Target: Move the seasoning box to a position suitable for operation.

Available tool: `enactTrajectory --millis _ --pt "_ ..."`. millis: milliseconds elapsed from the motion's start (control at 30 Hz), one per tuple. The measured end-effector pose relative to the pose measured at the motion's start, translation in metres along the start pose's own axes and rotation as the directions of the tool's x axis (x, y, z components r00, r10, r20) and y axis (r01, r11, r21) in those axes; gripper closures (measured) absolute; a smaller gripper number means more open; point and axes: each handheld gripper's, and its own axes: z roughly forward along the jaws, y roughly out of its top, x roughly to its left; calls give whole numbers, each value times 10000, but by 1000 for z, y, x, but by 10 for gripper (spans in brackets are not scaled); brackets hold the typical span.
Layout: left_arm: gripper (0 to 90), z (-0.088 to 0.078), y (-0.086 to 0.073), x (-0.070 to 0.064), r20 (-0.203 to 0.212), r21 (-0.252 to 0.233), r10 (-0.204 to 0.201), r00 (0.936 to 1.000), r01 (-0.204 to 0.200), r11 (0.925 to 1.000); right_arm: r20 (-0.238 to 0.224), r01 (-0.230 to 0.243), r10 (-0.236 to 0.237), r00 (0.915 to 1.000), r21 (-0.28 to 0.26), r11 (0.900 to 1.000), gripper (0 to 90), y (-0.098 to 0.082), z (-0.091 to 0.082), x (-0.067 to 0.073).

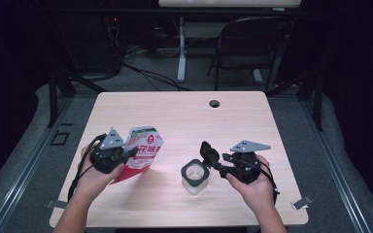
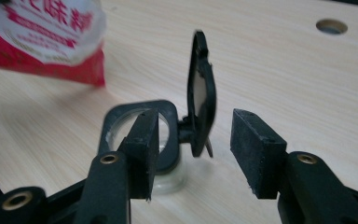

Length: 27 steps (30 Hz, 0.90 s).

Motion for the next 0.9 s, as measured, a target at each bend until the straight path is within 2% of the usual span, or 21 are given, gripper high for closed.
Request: enactTrajectory --millis 67,167,300,367,467,500,533,567,600,667,767,800,833,900 --pt "900 2 3 -8 226 -109 162 9996 -160 9998 -330 89 -99 9994 -296 9995 529 4 -2 8" --pt "900 5 4 -19 453 -377 361 9983 -344 9987 -447 281 -299 9986 -414 9987 536 6 -3 14" --pt "900 15 -2 -25 864 -459 280 9959 -241 9987 -698 635 -658 9954 -345 9974 572 9 1 25" --pt "900 15 -4 -28 1093 -557 213 9938 -153 9983 -1031 857 -867 9909 -144 9962 586 10 11 32" --pt "899 13 -5 -31 1021 -489 257 9944 -208 9986 -1294 907 -892 9876 56 9959 604 9 21 35" --pt "899 13 -6 -33 1044 -520 261 9942 -207 9984 -1494 922 -876 9849 241 9954 628 8 26 37" --pt "899 13 -8 -35 1074 -505 226 9940 -172 9986 -1991 947 -829 9765 502 9942 666 8 36 42" --pt "899 13 -8 -35 1074 -505 226 9940 -172 9986 -1991 947 -829 9765 502 9942 666 8 36 42" --pt "899 12 -9 -35 1073 -438 216 9940 -170 9989 -2196 922 -771 9725 592 9940 675 8 41 44" --pt "899 11 -12 -37 987 -421 169 9950 -128 9990 -2409 1204 -1007 9653 685 9904 705 8 54 51" --pt "898 10 -14 -36 919 -355 129 9957 -96 9993 -2490 1220 -1010 9632 703 9900 717 8 60 54" --pt "898 9 -16 -36 910 -319 77 9958 -48 9995 -2731 1242 -1006 9567 705 9897 720 9 65 57" --pt "898 9 -17 -36 917 -350 1 9958 31 9994 -2731 1242 -1006 9567 705 9897 720 9 65 57" --pt "898 8 -19 -36 874 -311 -45 9962 72 9995 -2932 1259 -1014 9506 658 9899 720 11 69 60"
